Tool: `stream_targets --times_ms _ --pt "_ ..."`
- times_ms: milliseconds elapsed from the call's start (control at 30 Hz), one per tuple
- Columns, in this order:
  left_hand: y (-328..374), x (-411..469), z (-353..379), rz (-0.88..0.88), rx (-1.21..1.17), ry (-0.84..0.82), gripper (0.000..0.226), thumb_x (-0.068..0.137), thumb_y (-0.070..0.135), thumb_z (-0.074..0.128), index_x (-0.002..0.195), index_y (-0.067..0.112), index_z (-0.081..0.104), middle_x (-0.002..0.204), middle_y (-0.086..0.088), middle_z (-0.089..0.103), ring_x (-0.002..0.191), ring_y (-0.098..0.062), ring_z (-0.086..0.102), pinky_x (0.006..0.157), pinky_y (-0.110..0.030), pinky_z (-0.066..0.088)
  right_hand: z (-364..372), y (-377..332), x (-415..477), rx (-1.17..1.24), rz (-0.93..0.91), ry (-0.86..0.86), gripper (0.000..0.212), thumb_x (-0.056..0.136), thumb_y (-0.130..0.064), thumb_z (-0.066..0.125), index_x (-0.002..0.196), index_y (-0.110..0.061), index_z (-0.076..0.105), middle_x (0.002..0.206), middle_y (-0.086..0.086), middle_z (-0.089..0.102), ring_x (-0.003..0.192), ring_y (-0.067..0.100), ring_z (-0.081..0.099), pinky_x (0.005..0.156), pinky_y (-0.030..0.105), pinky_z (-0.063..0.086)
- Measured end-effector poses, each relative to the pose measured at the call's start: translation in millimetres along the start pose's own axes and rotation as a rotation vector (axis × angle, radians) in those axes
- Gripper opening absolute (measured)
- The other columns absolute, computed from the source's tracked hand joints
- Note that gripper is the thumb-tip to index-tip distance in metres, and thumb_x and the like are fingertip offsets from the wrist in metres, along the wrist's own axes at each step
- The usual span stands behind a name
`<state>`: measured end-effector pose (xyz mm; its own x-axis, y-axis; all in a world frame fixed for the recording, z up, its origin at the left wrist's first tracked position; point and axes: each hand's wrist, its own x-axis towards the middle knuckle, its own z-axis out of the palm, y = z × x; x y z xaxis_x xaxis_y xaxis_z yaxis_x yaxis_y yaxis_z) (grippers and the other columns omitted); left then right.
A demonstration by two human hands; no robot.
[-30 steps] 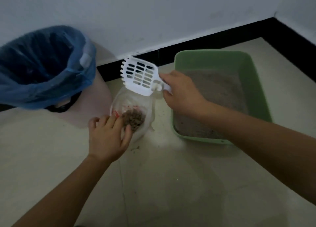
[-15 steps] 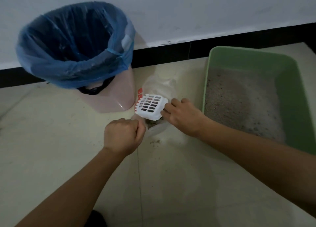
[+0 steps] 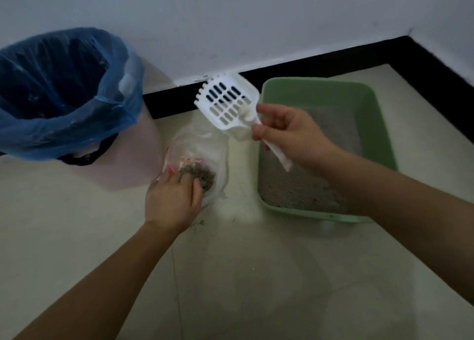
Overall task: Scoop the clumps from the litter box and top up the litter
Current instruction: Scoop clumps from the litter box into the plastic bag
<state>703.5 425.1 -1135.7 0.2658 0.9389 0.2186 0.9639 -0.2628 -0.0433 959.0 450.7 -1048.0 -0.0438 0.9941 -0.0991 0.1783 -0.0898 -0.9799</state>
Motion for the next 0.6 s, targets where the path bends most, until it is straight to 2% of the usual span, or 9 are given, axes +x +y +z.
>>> stream_targets --times_ms 100,167,200,267,333,400,467,533,600 --pt "40.5 16.2 -3.3 -0.067 -0.144 -0.058 0.049 0.097 0.046 0.029 0.111 0.011 0.062 0.109 -0.013 0.063 0.102 -0.034 0.055 0.088 -0.045 0.043 -43.2 10.0 -13.5 -0.014 -0.071 0.276 0.051 0.093 -0.010 0.065 0.141 -0.018 0.050 0.091 0.001 0.071 0.077 0.009 0.066 0.067 0.028 0.058" --pt "75.6 27.2 -5.9 -0.098 -0.316 -0.117 0.062 0.098 0.055 0.022 0.133 0.011 0.049 0.126 -0.012 0.057 0.117 -0.031 0.050 0.098 -0.045 0.041 -77.8 27.5 -26.1 -0.073 -0.070 0.463 0.053 0.091 -0.019 0.070 0.140 -0.024 0.051 0.093 0.005 0.071 0.079 0.011 0.066 0.069 0.030 0.059" --pt "91.1 31.7 -4.2 -0.129 -0.419 -0.175 0.069 0.098 0.060 0.022 0.142 0.010 0.040 0.134 -0.013 0.053 0.123 -0.031 0.047 0.102 -0.045 0.040 -94.5 38.4 -32.0 -0.132 -0.044 0.552 0.056 0.088 -0.025 0.073 0.140 -0.024 0.051 0.096 0.001 0.071 0.082 0.011 0.067 0.071 0.029 0.059" --pt "124.8 39.8 2.1 -0.197 -0.589 -0.287 0.078 0.096 0.065 0.024 0.150 0.009 0.022 0.146 -0.015 0.042 0.132 -0.032 0.041 0.107 -0.046 0.037 -130.7 60.3 -44.6 -0.261 0.046 0.733 0.064 0.085 -0.031 0.075 0.143 -0.020 0.049 0.102 -0.008 0.067 0.089 0.010 0.066 0.082 0.031 0.058" --pt "152.9 38.9 11.1 -0.225 -0.594 -0.320 0.074 0.098 0.056 0.029 0.152 0.008 0.013 0.147 -0.018 0.038 0.131 -0.034 0.041 0.106 -0.045 0.039 -163.3 80.8 -56.5 -0.333 0.159 0.870 0.065 0.086 -0.034 0.072 0.144 -0.017 0.047 0.104 -0.010 0.062 0.093 0.014 0.066 0.089 0.041 0.056" --pt "168.9 33.4 14.7 -0.279 -0.550 -0.235 0.063 0.101 0.037 0.033 0.153 0.009 0.011 0.142 -0.016 0.041 0.125 -0.034 0.045 0.099 -0.042 0.040 -186.8 103.9 -67.7 -0.346 0.262 0.925 0.062 0.087 -0.036 0.070 0.141 -0.015 0.050 0.101 -0.011 0.059 0.093 0.020 0.067 0.085 0.047 0.058" --pt "175.4 30.0 15.1 -0.405 -0.623 -0.134 0.056 0.100 0.020 0.037 0.153 0.015 0.019 0.138 -0.013 0.046 0.122 -0.031 0.048 0.096 -0.040 0.042 -204.0 131.8 -78.1 -0.369 0.359 0.918 0.046 0.088 -0.034 0.067 0.126 -0.009 0.060 0.098 -0.005 0.063 0.090 0.027 0.070 0.075 0.049 0.059" --pt "176.7 29.1 16.5 -0.511 -0.696 -0.070 0.056 0.097 0.012 0.039 0.152 0.019 0.026 0.140 -0.008 0.050 0.123 -0.029 0.051 0.097 -0.037 0.043 -213.2 158.5 -88.0 -0.364 0.454 0.857 0.033 0.090 -0.034 0.065 0.107 -0.006 0.065 0.089 0.004 0.069 0.085 0.031 0.070 0.074 0.049 0.059" --pt "179.4 29.6 19.5 -0.571 -0.732 -0.047 0.056 0.097 0.011 0.038 0.151 0.020 0.028 0.136 -0.008 0.056 0.116 -0.030 0.057 0.095 -0.036 0.045 -215.9 176.0 -97.0 -0.445 0.574 0.721 0.033 0.094 -0.037 0.059 0.096 -0.006 0.069 0.089 0.013 0.071 0.087 0.034 0.068 0.079 0.043 0.056"
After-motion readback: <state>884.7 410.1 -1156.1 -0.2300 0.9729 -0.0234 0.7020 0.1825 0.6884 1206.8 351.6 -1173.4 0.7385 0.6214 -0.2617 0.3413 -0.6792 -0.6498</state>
